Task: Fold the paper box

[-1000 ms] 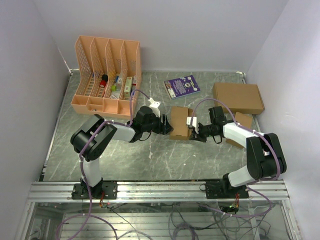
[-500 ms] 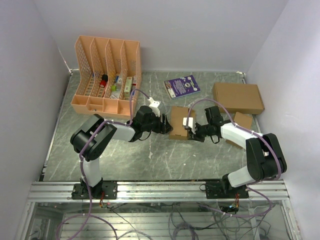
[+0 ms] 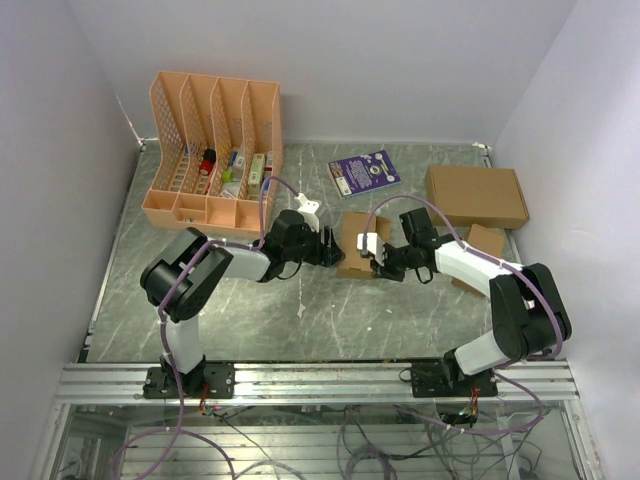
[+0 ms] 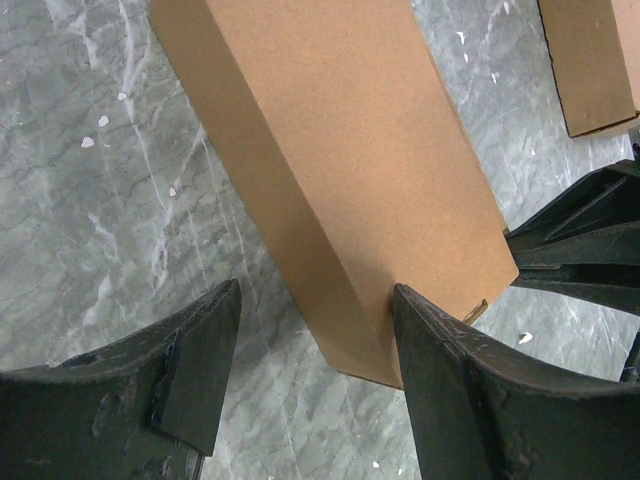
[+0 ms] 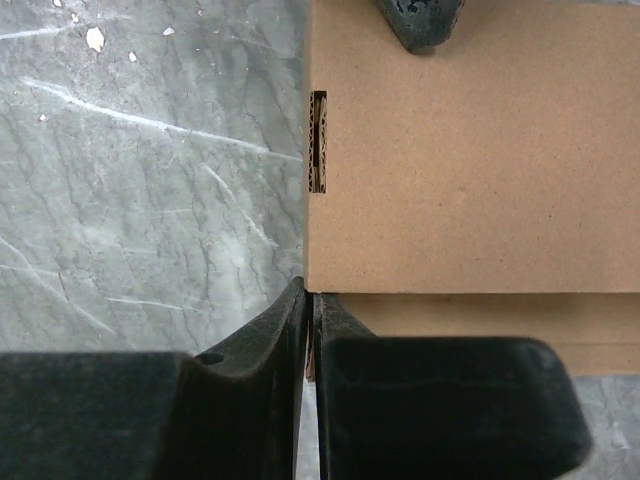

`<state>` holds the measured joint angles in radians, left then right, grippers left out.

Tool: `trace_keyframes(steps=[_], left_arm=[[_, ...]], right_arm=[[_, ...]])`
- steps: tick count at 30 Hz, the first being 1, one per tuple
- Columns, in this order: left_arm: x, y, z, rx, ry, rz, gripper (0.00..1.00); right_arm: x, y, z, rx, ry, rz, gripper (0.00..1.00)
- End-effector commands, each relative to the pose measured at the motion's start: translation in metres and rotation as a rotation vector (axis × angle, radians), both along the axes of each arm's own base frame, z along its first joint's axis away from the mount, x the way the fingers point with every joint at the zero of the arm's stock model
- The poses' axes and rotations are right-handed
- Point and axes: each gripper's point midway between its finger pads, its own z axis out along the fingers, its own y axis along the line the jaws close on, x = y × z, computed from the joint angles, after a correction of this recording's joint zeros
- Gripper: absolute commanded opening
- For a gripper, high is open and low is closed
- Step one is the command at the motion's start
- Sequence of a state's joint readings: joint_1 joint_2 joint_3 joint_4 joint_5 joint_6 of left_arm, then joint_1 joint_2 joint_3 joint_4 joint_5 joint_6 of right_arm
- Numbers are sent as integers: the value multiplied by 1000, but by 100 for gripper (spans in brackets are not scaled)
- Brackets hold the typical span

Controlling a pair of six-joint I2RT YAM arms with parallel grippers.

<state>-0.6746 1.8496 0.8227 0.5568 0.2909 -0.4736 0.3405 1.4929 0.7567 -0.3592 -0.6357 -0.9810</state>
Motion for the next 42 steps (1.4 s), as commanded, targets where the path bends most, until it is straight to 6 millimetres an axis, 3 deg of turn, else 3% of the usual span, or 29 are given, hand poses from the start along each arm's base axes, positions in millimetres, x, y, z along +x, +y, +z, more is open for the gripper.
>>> trace_keyframes(steps=[1, 12, 19, 25, 29, 33, 36, 38, 42], left_arm=[[-10, 19, -38, 125, 69, 6, 72], [-10, 21, -33, 134, 64, 12, 73], [-10, 21, -26, 111, 64, 24, 74], [-6, 19, -8, 81, 49, 41, 75], [-2, 18, 21, 12, 15, 72, 83], [0, 21, 50, -51, -23, 103, 85], [1, 26, 69, -99, -49, 142, 84], [5, 31, 79, -129, -52, 179, 80], [20, 35, 79, -133, -24, 215, 65]], right_arm=[[11, 10, 11, 21, -18, -1, 8], [7, 2, 21, 8, -39, 8, 30], [1, -2, 32, 37, -28, 36, 33], [2, -5, 51, 107, -34, 13, 33], [10, -11, 65, 195, 1, -69, 33], [17, -18, 81, 320, 61, -158, 31], [35, -27, 96, 425, 101, -297, 18], [49, -37, 101, 490, 161, -449, 7], [75, -62, 94, 542, 206, -751, 0]])
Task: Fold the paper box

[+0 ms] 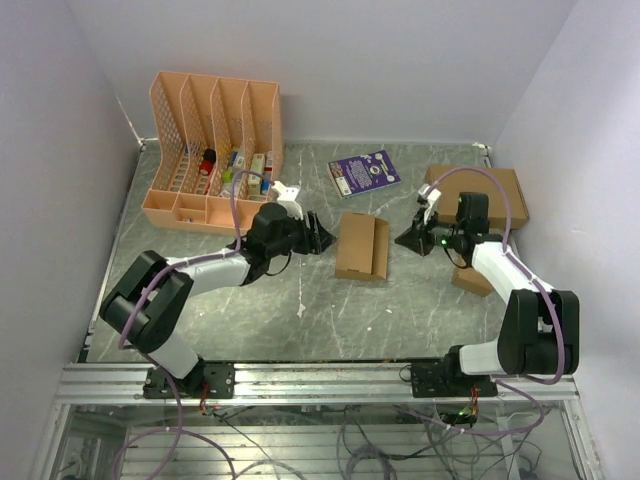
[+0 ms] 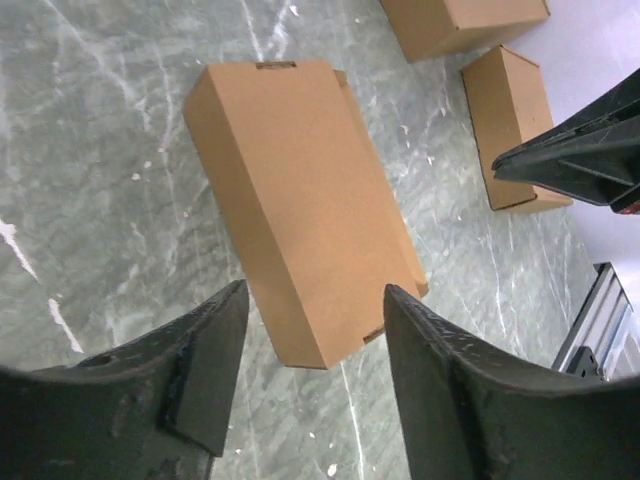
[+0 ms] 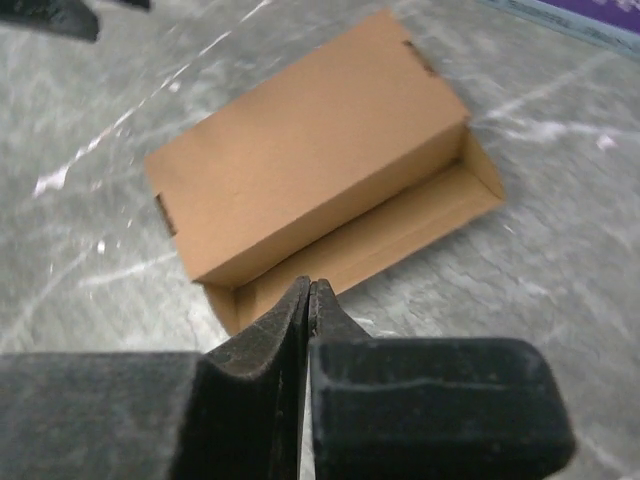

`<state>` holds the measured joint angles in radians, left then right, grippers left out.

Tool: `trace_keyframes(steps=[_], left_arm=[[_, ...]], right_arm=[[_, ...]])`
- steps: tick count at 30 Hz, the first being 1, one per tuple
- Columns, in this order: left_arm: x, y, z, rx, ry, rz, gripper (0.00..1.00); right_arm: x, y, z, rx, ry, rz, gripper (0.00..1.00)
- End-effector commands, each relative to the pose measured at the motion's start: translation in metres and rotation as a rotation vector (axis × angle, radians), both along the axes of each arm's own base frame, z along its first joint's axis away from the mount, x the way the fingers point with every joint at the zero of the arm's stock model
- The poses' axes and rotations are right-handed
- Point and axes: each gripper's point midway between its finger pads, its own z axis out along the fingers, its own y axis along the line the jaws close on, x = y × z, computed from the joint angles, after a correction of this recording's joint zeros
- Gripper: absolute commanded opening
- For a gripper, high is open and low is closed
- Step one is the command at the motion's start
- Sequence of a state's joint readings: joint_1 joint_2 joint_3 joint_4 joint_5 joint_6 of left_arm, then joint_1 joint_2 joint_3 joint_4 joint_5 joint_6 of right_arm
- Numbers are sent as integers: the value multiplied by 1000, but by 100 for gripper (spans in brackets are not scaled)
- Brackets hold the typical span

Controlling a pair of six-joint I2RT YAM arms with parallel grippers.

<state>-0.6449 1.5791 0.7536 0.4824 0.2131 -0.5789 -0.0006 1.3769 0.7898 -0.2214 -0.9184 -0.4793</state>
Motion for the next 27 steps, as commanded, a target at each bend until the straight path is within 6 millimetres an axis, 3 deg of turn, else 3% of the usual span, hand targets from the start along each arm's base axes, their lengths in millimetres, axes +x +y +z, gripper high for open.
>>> trace_keyframes(steps=[1, 5, 10, 16, 27], left_arm=[[24, 7, 4, -26, 25, 74, 62], [41, 1, -4, -6, 52, 71, 64], [60, -12, -18, 52, 64, 40, 73], [76, -23, -34, 90, 83, 17, 75], [81, -36, -47, 96, 108, -33, 74]], right_arm=[[32, -20, 9, 132, 101, -349, 0], [54, -45, -13, 124, 195, -612, 0], [76, -63, -50, 53, 274, -762, 0], [89, -48, -75, -21, 302, -728, 0], [110, -21, -90, 71, 417, -688, 0]])
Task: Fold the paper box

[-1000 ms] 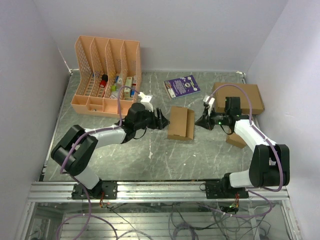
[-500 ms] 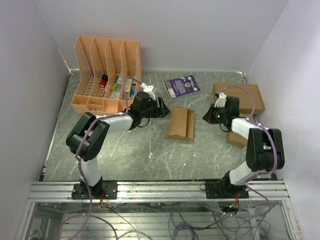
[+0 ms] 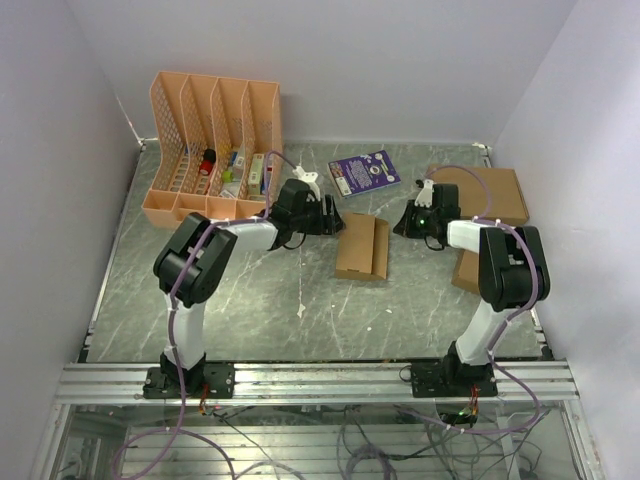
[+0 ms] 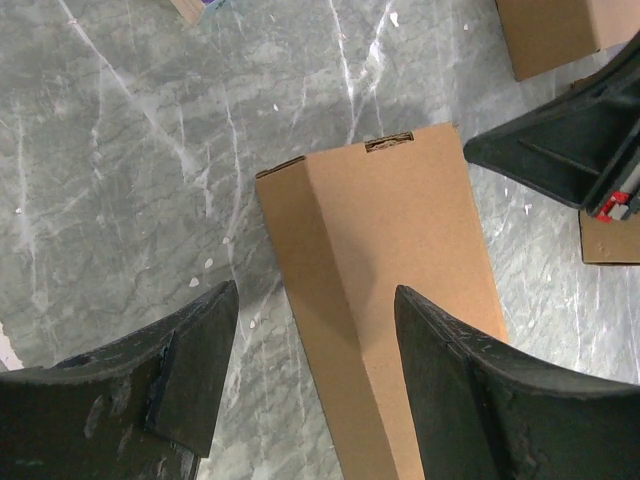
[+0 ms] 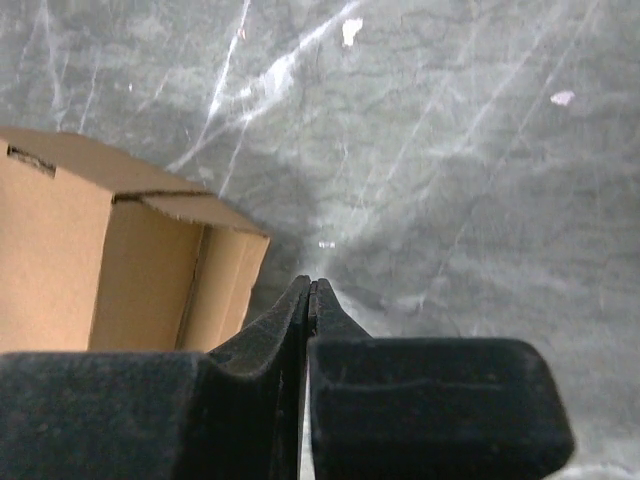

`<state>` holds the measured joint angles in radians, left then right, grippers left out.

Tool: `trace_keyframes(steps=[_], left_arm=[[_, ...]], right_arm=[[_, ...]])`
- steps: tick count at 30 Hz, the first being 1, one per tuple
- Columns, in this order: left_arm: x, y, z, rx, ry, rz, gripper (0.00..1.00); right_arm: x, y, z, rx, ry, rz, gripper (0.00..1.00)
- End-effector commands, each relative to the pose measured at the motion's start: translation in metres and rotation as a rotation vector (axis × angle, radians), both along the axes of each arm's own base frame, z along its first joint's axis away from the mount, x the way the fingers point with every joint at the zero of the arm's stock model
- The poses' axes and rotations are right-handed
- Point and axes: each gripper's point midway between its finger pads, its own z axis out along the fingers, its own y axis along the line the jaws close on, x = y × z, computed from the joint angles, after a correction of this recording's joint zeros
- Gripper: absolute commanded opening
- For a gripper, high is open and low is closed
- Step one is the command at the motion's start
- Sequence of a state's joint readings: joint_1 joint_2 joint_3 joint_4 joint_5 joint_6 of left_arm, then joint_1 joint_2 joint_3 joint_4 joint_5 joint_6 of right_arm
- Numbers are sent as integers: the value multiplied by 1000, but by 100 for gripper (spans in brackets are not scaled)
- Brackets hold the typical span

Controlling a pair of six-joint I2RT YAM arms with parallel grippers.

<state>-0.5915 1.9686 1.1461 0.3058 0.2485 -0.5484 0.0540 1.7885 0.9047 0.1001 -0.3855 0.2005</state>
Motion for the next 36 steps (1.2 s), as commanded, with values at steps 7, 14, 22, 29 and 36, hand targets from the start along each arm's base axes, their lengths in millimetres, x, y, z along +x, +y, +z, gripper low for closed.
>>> trace_keyframes(steps=[7, 14, 22, 29, 36], left_arm=[[6, -13, 3, -12, -9, -69, 73], [9, -19, -3, -22, 7, -86, 66], [8, -23, -8, -20, 18, -112, 61], [7, -23, -14, -2, 29, -127, 61], [6, -24, -14, -1, 30, -137, 61]], right_arm=[[15, 23, -1, 120, 25, 12, 0], [10, 38, 5, 181, 21, 68, 0], [6, 51, 21, 212, -34, 124, 0], [3, 58, 27, 246, -52, 153, 0], [0, 63, 38, 282, -78, 177, 0]])
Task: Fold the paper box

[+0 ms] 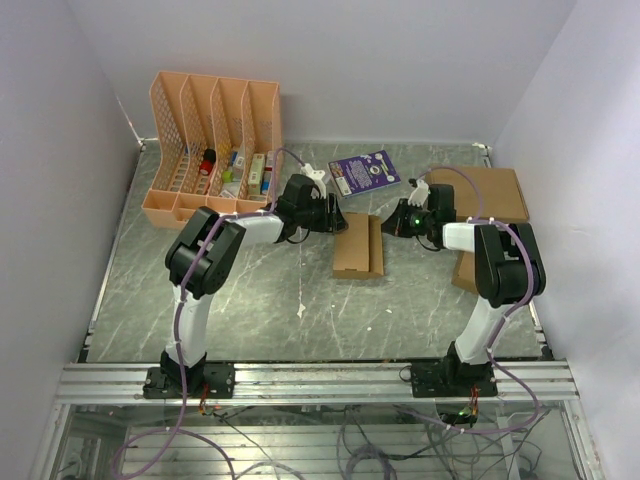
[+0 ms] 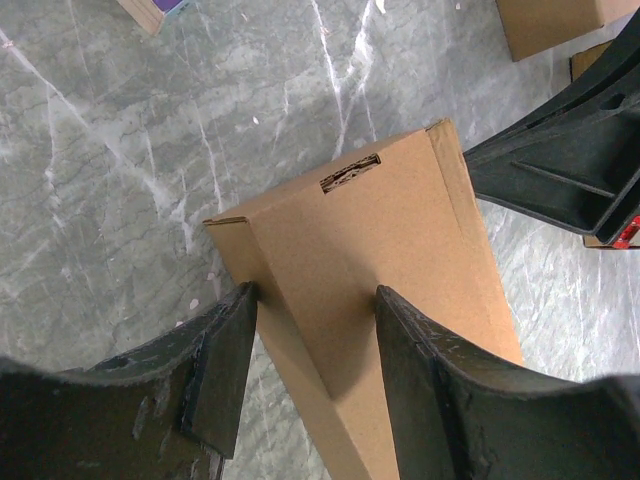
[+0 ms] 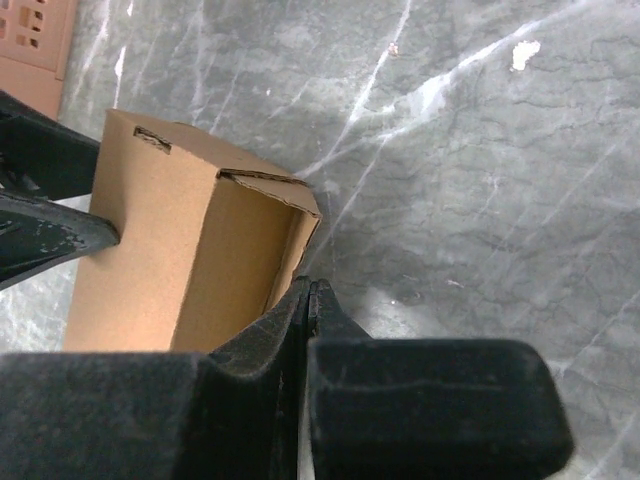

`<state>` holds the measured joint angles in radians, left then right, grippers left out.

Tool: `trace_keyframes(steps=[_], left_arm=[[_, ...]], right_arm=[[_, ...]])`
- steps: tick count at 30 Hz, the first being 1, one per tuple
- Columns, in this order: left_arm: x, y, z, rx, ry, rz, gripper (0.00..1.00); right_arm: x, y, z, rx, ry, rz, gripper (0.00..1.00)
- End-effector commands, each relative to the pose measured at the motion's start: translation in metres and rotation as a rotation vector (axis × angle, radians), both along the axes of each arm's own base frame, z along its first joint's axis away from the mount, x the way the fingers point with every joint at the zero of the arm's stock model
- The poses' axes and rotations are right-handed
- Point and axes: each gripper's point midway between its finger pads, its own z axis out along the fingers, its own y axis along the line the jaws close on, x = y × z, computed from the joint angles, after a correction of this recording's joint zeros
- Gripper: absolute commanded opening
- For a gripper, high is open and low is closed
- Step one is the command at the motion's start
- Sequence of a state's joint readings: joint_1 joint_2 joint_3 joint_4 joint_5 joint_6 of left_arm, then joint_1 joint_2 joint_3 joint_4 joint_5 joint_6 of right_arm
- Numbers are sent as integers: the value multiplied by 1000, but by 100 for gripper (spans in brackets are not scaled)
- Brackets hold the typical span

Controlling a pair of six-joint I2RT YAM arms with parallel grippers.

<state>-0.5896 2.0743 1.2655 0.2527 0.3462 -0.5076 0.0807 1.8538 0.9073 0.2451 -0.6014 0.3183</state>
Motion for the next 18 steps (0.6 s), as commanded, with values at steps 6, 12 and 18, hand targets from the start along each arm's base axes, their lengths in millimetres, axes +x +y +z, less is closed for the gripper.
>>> trace_keyframes(steps=[6, 12, 18], left_arm=[[2, -2, 3, 7, -6, -23, 64], [12, 10, 17, 17, -32, 38, 70], [14, 24, 37, 40, -70, 85, 75]], right_arm=[[2, 4, 20, -2, -57, 14, 0], [3, -24, 6, -103, -34, -47, 0], [-3, -41, 4, -166, -47, -56, 0]])
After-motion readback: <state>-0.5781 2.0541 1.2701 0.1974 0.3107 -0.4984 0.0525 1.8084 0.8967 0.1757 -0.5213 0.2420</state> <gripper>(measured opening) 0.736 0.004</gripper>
